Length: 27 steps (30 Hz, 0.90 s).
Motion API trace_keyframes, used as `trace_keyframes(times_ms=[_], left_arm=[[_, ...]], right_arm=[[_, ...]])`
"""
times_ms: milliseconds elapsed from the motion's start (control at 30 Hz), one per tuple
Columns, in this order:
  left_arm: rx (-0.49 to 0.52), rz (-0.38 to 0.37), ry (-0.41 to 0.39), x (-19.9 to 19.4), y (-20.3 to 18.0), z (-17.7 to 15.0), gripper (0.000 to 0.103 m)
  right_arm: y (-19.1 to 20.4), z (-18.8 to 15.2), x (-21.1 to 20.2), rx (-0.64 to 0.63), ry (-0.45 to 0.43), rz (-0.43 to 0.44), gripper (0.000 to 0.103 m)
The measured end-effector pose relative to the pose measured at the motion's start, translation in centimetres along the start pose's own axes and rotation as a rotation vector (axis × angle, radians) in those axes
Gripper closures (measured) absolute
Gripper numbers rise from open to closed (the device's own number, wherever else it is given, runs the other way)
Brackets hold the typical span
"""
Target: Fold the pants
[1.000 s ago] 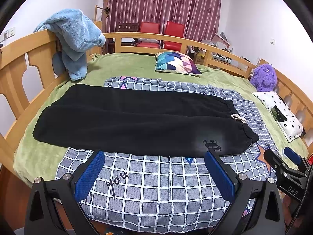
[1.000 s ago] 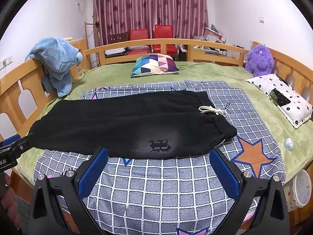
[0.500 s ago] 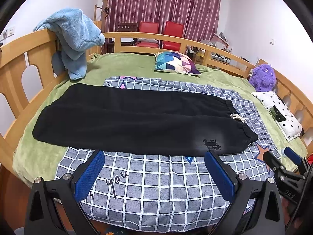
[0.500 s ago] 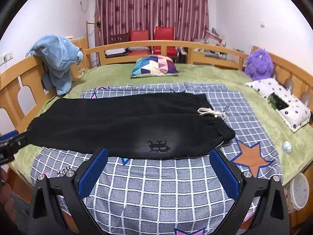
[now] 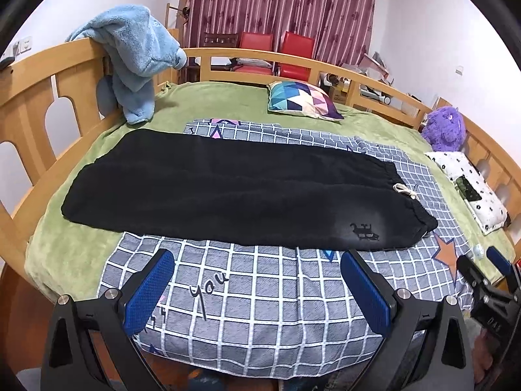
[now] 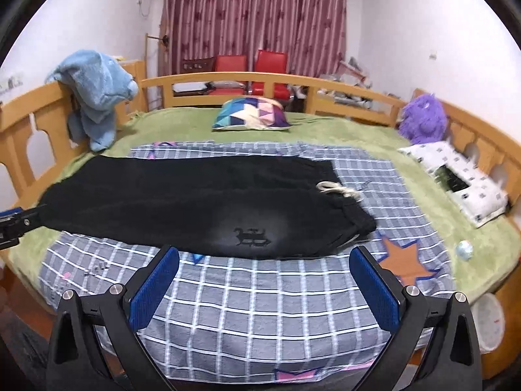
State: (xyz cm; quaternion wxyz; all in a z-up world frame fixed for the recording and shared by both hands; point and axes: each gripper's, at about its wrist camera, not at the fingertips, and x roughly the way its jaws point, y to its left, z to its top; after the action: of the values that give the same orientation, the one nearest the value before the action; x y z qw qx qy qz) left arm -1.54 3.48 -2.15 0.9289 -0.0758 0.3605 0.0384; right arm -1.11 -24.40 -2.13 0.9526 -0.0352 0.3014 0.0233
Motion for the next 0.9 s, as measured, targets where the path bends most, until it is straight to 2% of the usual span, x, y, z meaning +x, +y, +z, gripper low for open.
trace_keyframes(times_ms=[100, 267, 400, 467, 533, 667, 800, 900], left_arm=[[-0.002, 0.000, 0.007, 0.7, 1.1, -0.4, 0.000], [-0.146, -0.052, 0.028, 4.2, 5.1, -0.9, 0.001], [-0.190, -0.044, 0.084, 9.0, 8.2, -1.4, 0.001], [-0.232, -0.037, 0.102, 11.2, 10.1, -2.0, 0.001], [-0.278, -0.041, 0.104, 12.5, 11.8, -2.6, 0.002], [-0.425, -0.066, 0.133, 15.9, 16.2, -3.5, 0.003], [-0.485, -0.065, 0.140, 18.9, 18.6, -4.2, 0.009], [-0.527, -0.091, 0.121, 20.3, 20.1, -4.3, 0.010]], right_arm=[[-0.4, 0.0, 1.1, 0.019, 0.001, 0.030, 0.001], [-1.7, -0.2, 4.9, 0.109, 0.044, 0.125, 0.001], [-3.8, -1.3, 9.6, 0.171, 0.072, 0.124, 0.017], [-4.9, -2.2, 11.9, 0.204, 0.096, 0.098, 0.028], [-5.9, -3.0, 13.9, 0.240, 0.134, 0.076, 0.045], [-8.0, -4.8, 17.8, 0.324, 0.222, 0.094, 0.048], [-8.7, -6.1, 21.3, 0.382, 0.283, 0.134, 0.048], [-8.8, -7.1, 23.2, 0.408, 0.307, 0.144, 0.048]])
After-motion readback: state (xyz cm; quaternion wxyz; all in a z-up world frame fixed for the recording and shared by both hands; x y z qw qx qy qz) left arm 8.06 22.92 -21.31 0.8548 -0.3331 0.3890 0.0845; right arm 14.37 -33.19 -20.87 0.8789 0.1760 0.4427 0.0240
